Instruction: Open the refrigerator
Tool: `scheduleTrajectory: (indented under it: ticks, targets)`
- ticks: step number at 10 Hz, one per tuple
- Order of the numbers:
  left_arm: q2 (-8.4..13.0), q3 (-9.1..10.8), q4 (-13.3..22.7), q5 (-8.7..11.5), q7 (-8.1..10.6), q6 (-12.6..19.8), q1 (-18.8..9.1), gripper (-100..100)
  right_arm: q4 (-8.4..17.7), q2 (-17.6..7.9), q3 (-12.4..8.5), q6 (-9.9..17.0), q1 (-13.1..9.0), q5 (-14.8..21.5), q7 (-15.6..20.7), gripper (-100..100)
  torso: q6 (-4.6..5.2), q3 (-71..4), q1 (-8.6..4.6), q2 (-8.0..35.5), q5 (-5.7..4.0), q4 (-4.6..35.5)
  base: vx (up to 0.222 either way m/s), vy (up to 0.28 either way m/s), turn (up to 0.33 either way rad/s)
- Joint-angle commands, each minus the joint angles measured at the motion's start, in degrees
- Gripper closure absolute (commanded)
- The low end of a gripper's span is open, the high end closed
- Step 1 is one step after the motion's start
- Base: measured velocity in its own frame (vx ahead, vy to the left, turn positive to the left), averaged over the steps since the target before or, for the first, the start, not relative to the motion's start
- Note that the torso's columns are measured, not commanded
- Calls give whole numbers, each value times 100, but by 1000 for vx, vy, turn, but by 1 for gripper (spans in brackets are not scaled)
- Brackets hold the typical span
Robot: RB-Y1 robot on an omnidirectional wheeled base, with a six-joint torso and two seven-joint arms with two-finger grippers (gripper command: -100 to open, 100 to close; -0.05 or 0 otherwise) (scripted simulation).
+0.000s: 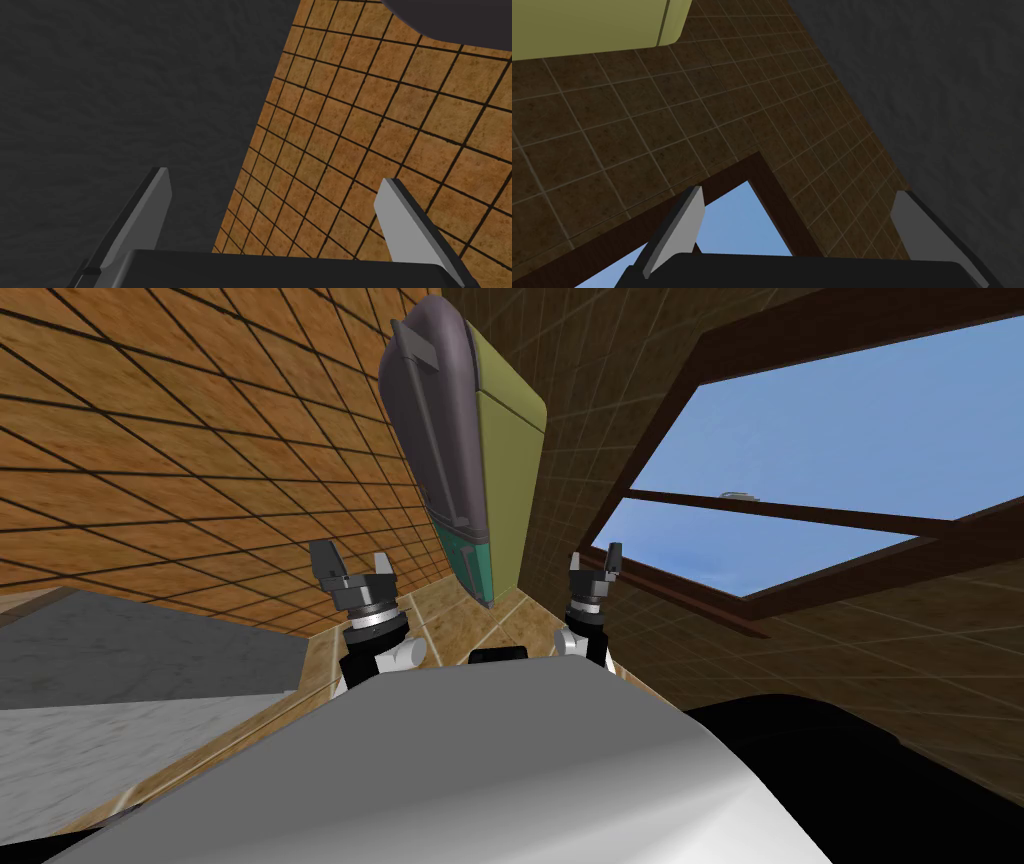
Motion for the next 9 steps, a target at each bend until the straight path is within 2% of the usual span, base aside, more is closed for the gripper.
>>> scheduleTrajectory:
  ticks: [1,9]
  targets:
    - [0,0,0,0,0,0,0,0,0,0,0,0,0,0,0,0,0,-467,0,232,0,235,0,0,0]
    - [0,0,-2,0,0,-1,0,0,-2,0,0,-1,0,0,0,0,0,-7073,0,3539,0,3537,0,0,0]
